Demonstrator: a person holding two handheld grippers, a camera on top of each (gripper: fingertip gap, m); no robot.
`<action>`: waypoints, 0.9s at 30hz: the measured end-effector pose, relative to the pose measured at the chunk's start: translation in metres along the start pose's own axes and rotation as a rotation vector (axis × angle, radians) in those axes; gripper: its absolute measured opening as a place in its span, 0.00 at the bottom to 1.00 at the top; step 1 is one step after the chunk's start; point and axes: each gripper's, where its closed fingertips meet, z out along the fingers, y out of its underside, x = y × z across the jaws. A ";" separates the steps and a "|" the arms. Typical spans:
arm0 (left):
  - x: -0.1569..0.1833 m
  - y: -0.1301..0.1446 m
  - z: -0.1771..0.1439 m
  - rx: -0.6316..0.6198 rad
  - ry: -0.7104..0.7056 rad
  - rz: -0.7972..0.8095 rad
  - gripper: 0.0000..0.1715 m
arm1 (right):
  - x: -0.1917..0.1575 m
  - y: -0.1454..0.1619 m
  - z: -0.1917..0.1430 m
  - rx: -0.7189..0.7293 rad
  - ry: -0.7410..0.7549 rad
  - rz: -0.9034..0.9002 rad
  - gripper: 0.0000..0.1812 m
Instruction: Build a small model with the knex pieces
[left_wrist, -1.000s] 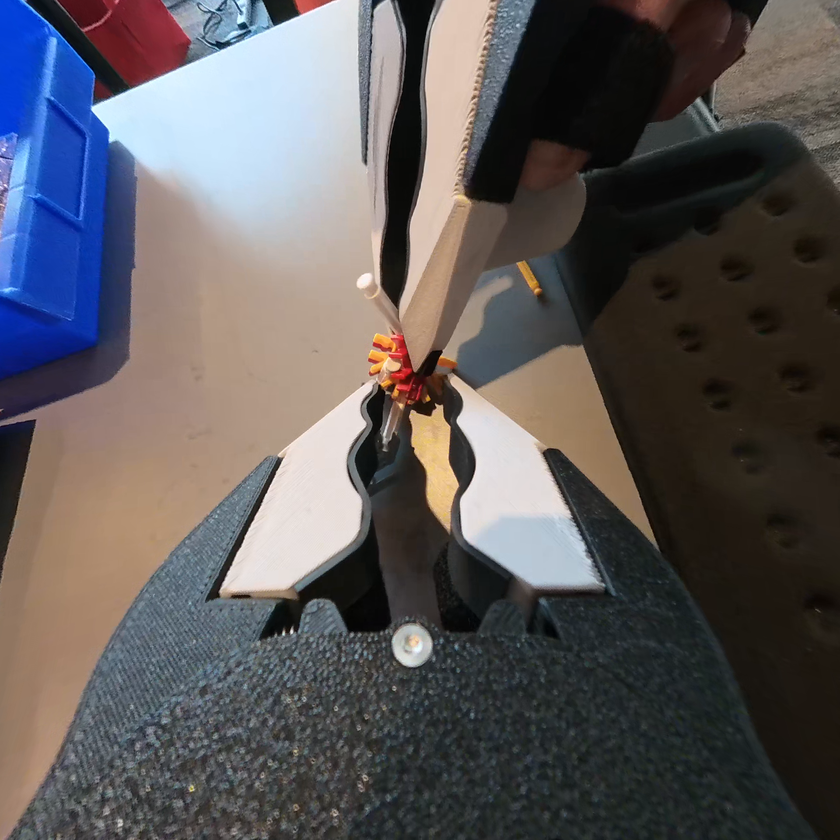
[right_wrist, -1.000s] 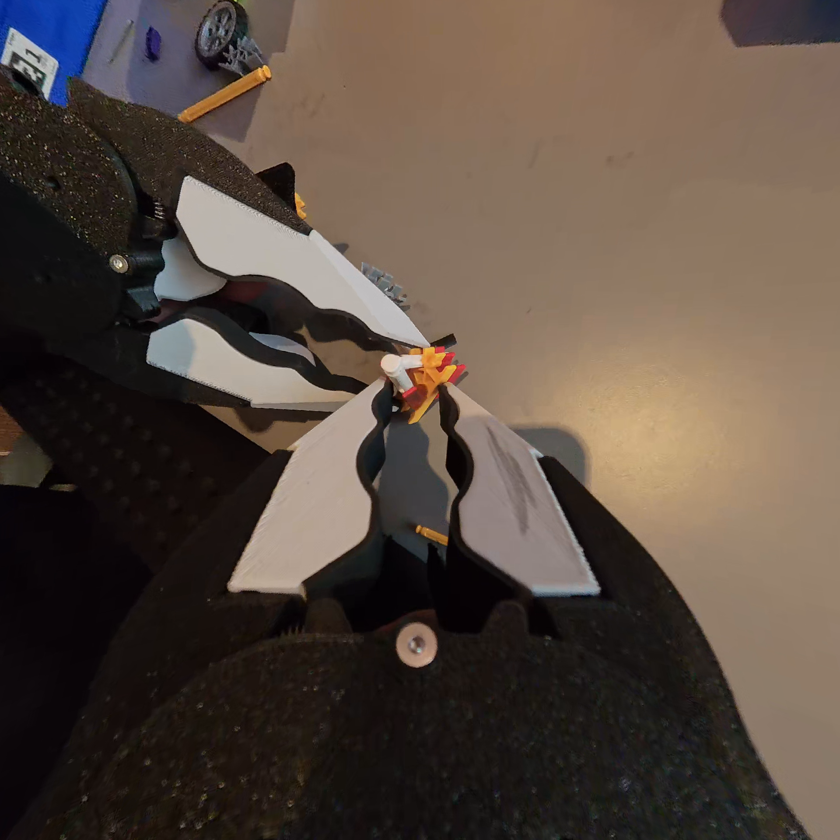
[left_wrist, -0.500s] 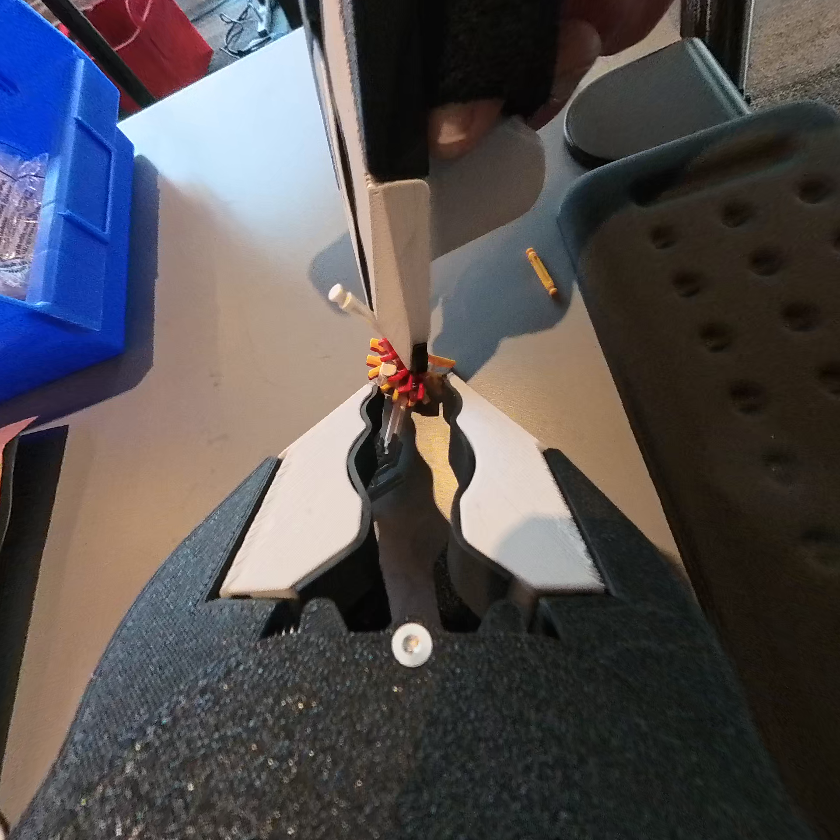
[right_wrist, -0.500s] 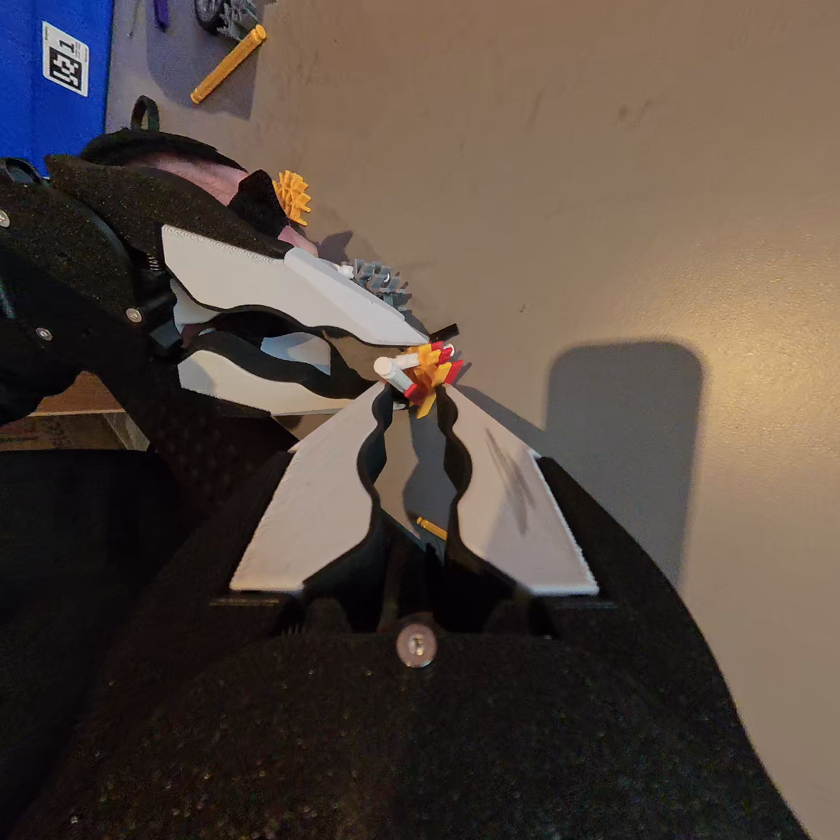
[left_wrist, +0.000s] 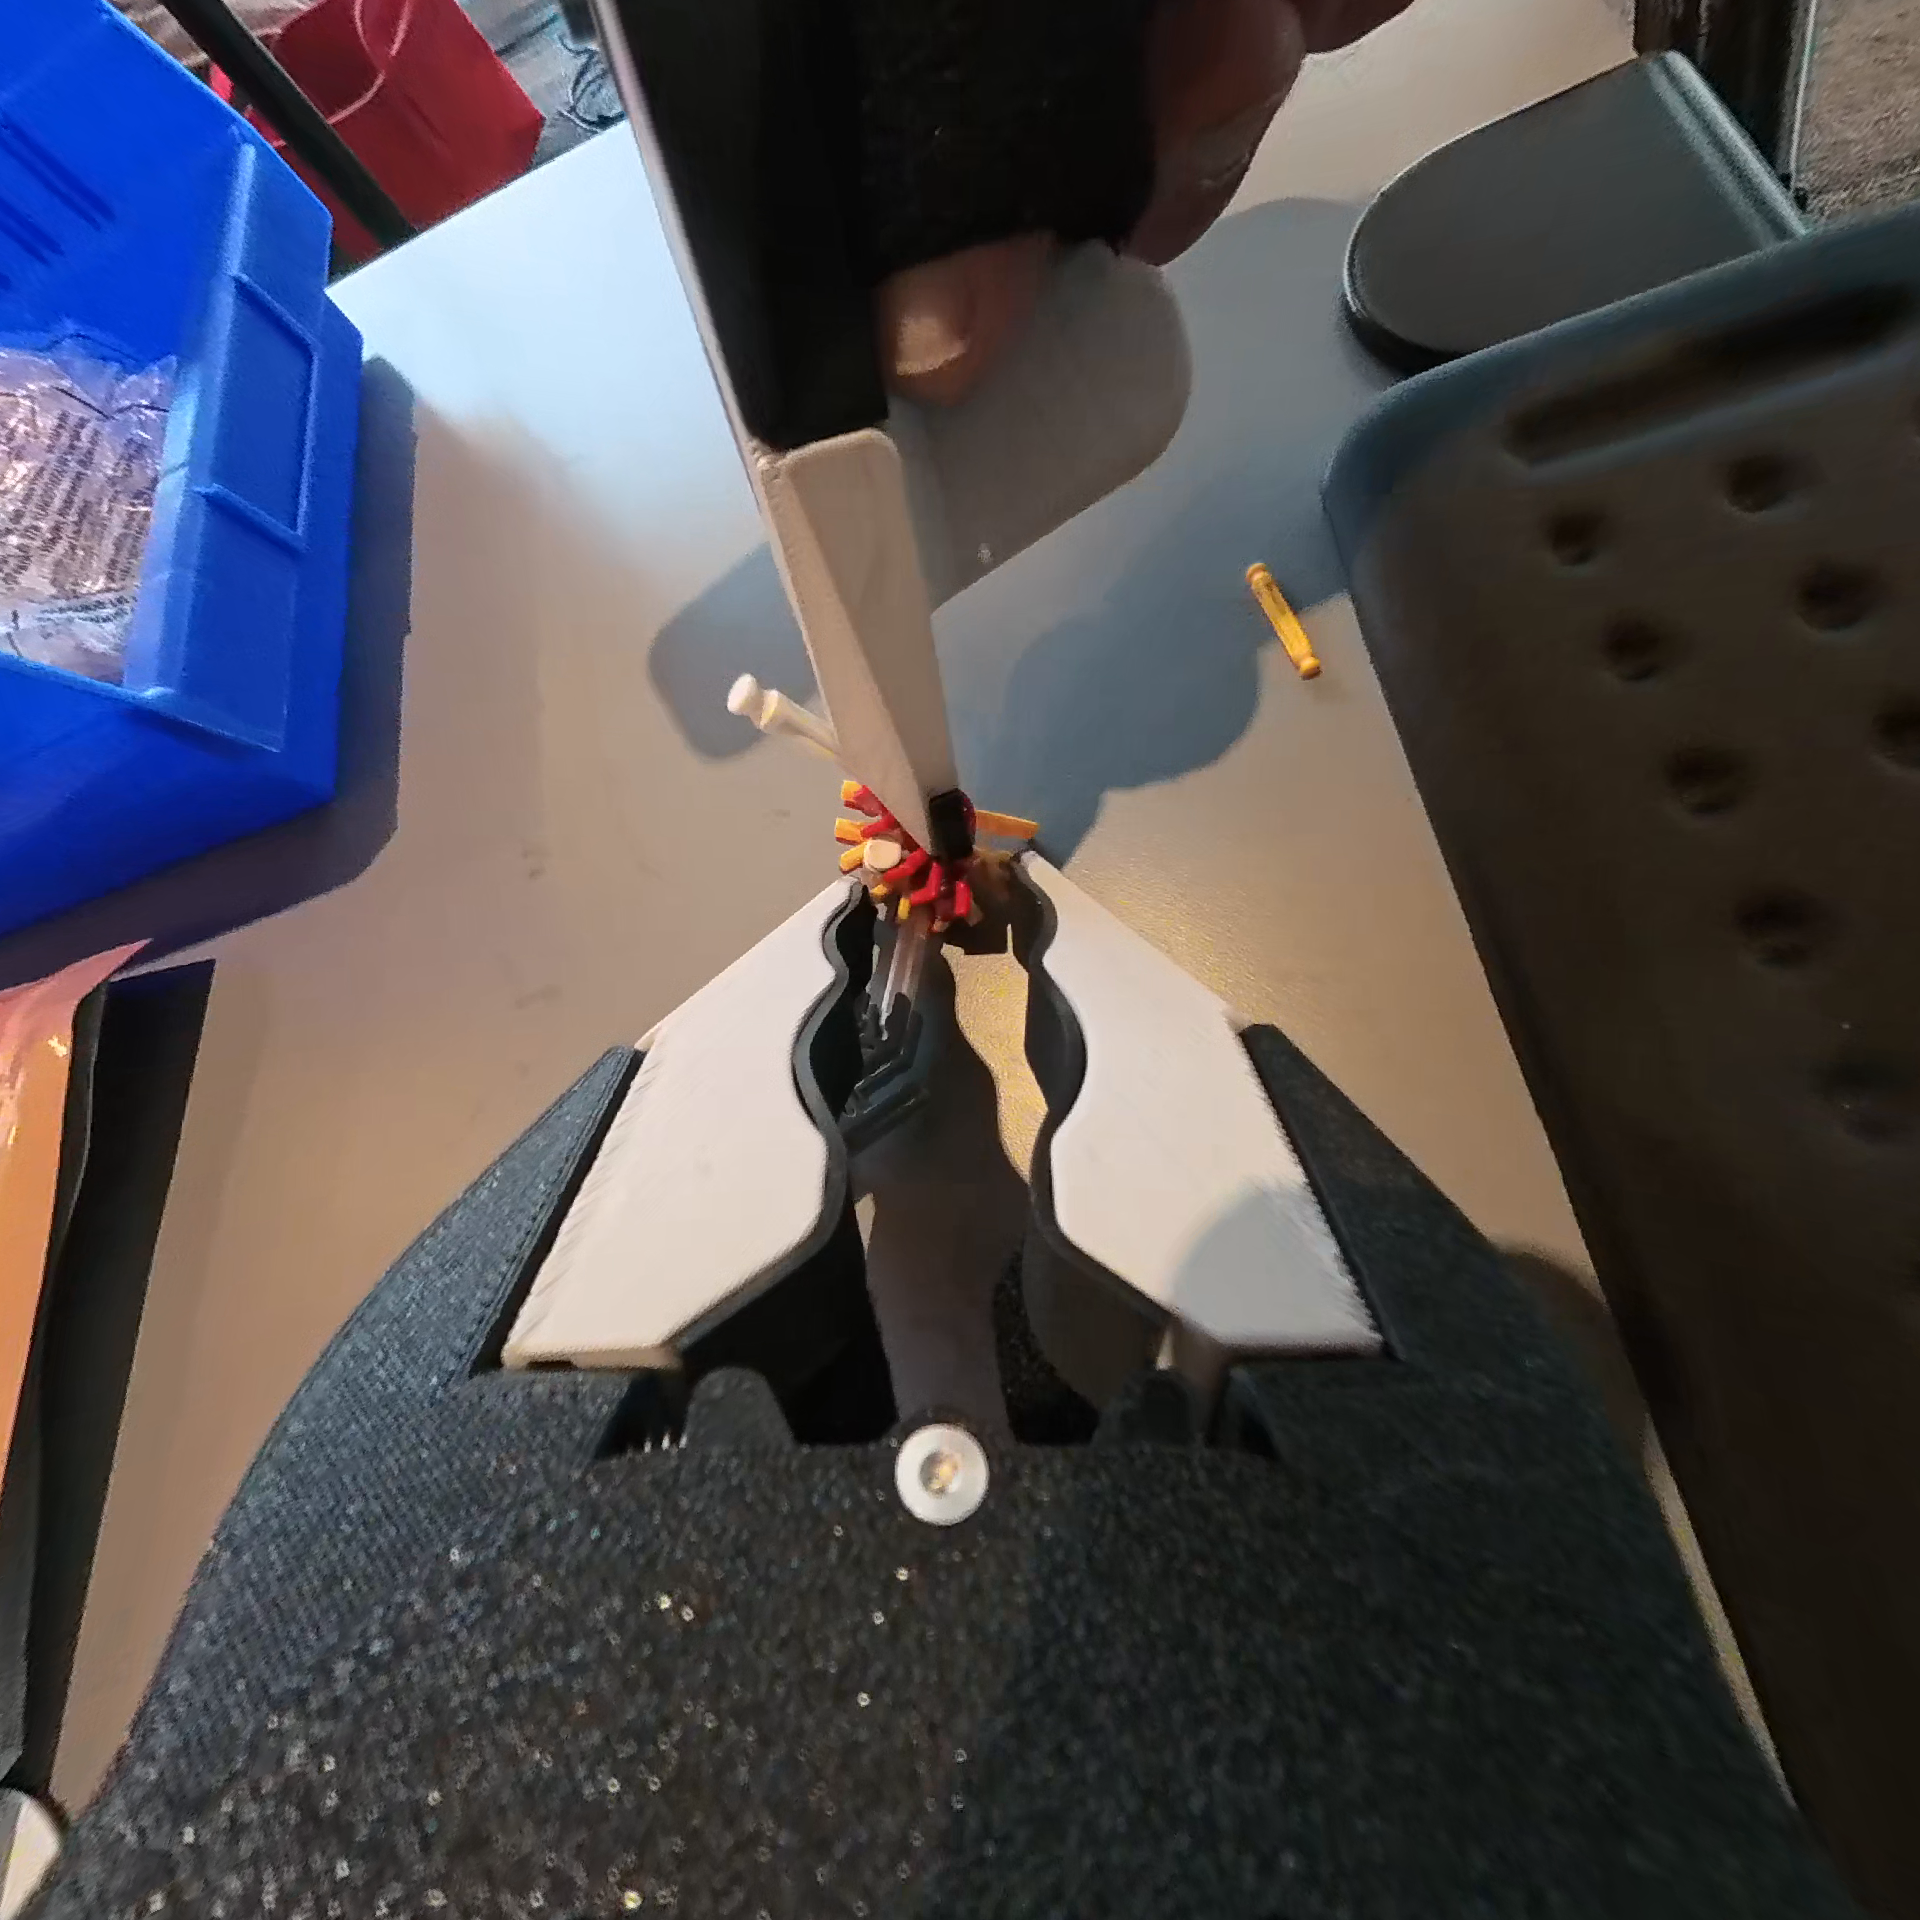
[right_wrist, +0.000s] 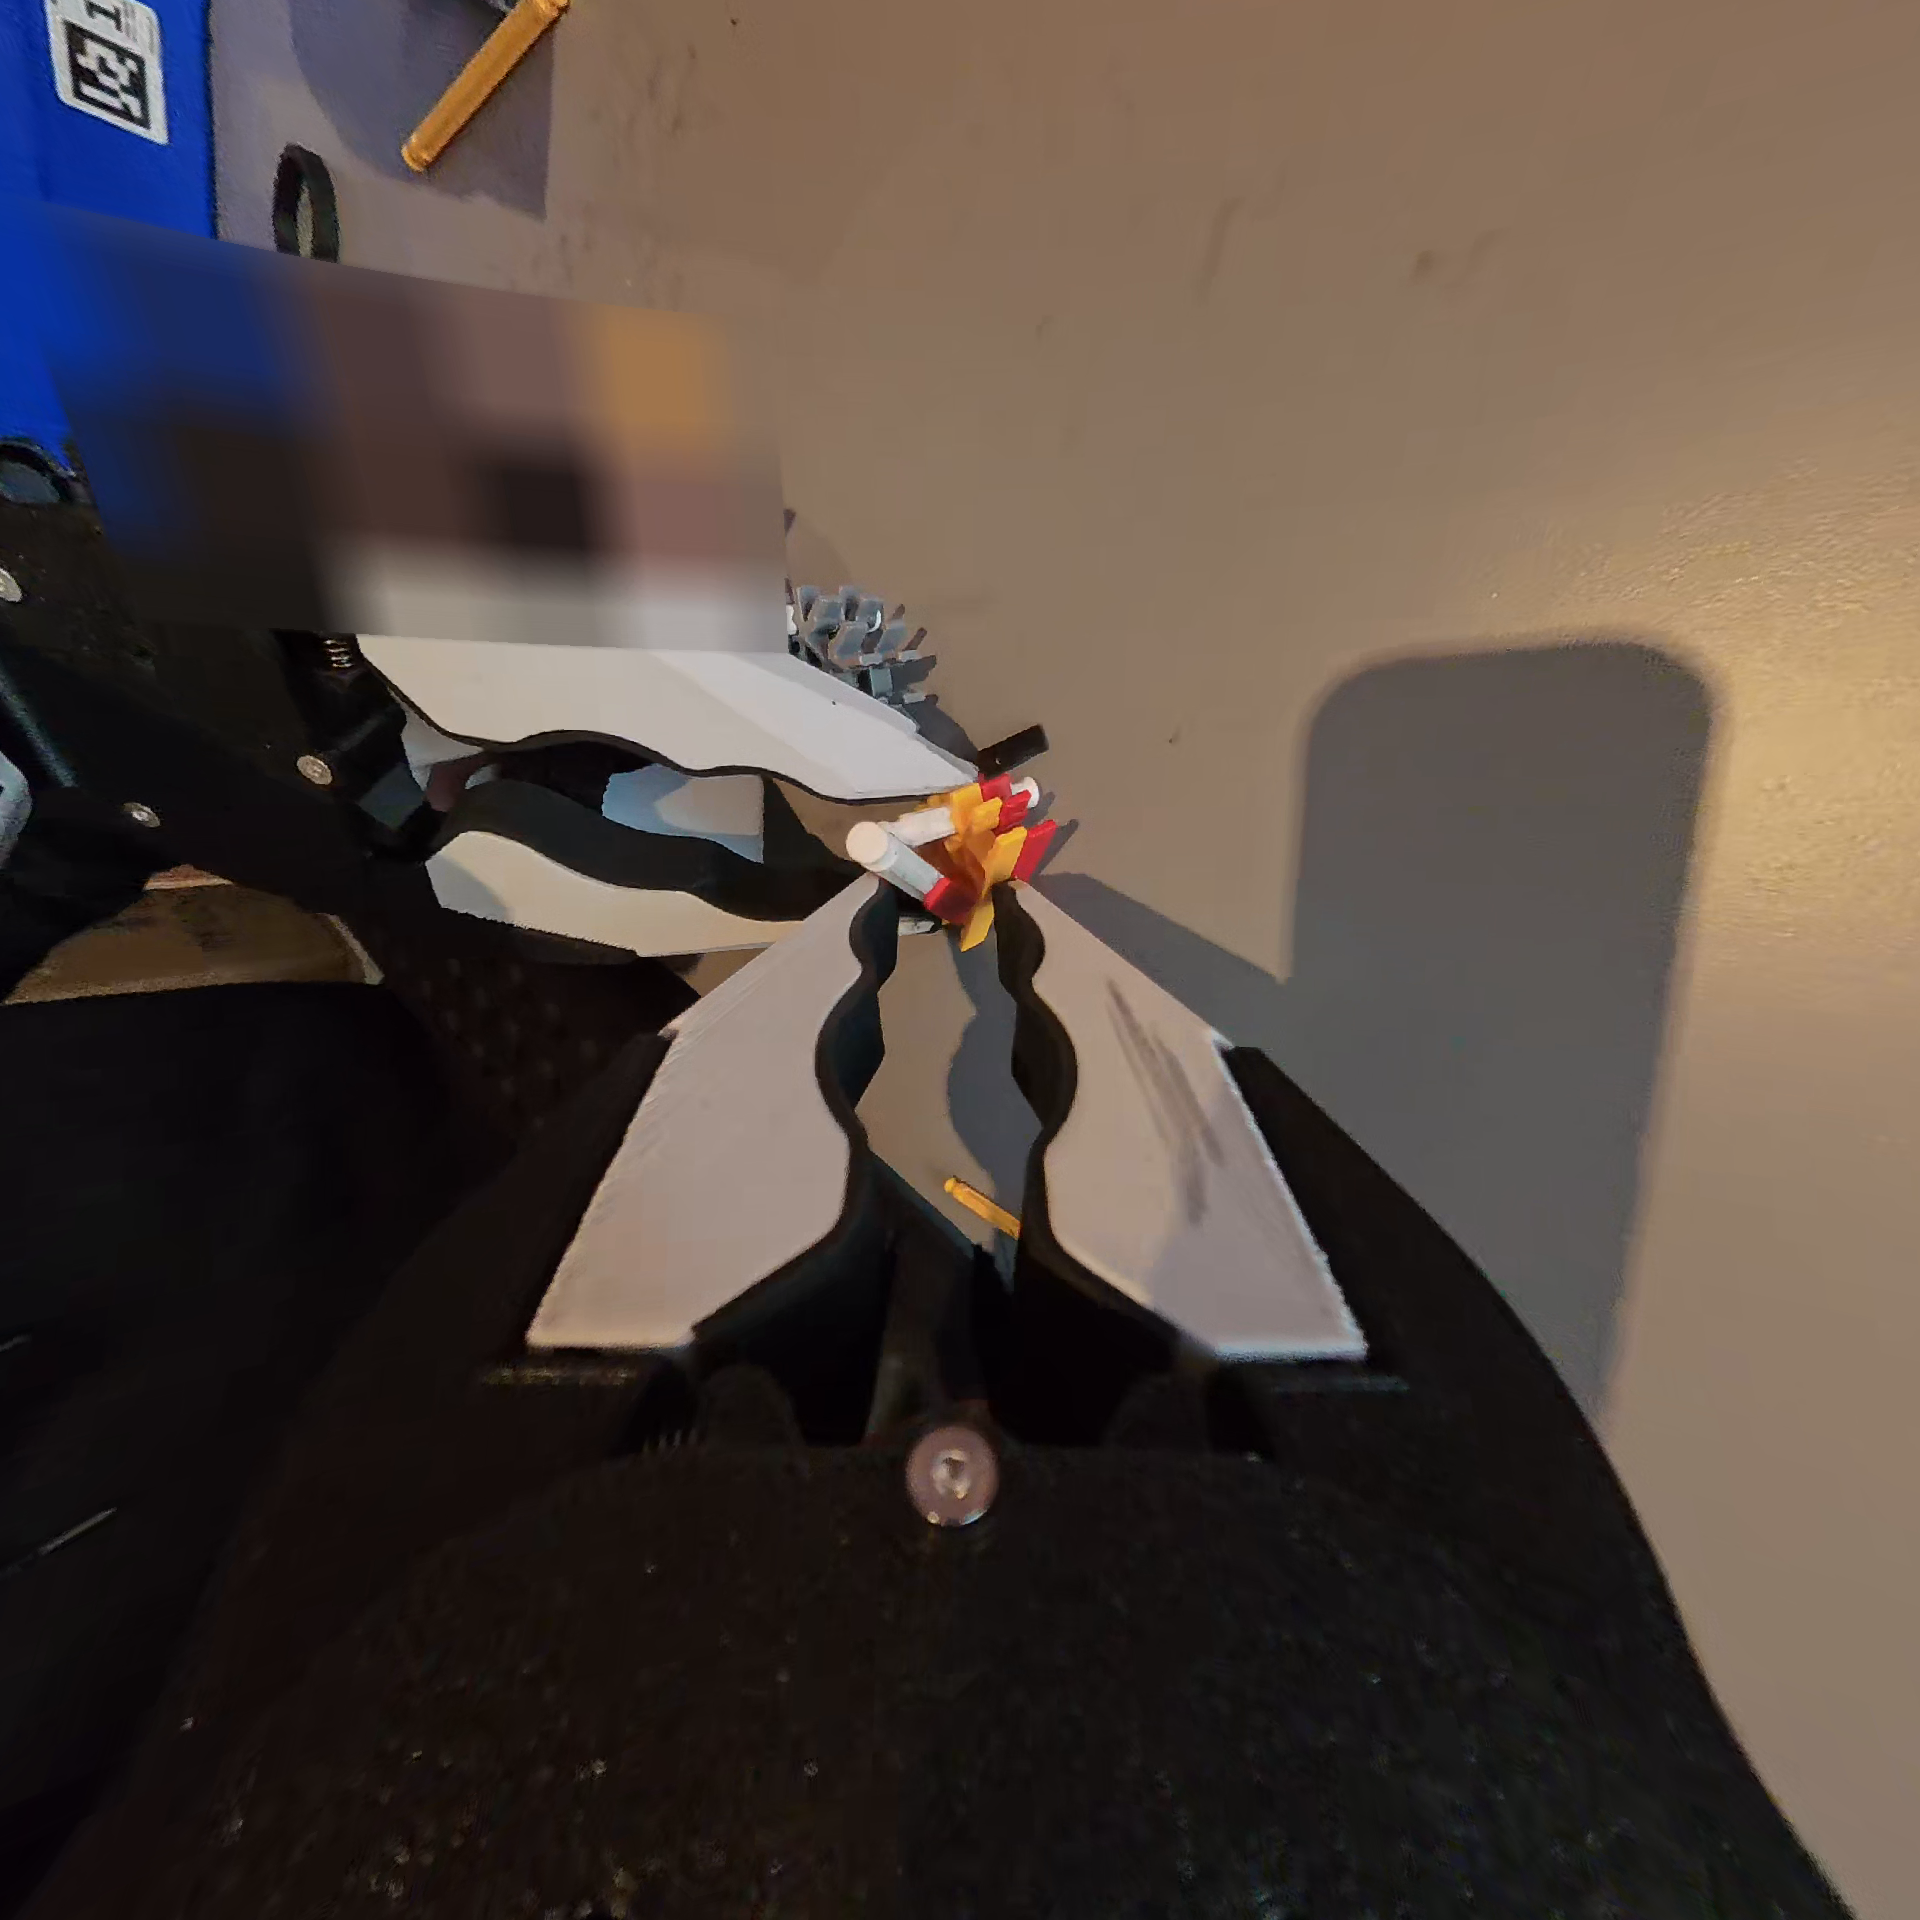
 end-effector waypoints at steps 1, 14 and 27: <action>0.000 0.000 0.000 0.000 -0.003 0.005 0.13 | 0.000 0.000 0.000 -0.002 -0.006 0.003 0.08; -0.005 0.001 0.003 -0.009 -0.042 0.003 0.13 | 0.003 -0.005 0.001 -0.116 -0.010 0.002 0.07; -0.012 0.001 0.008 -0.041 -0.070 -0.037 0.18 | 0.007 -0.003 0.008 -0.172 -0.010 -0.057 0.07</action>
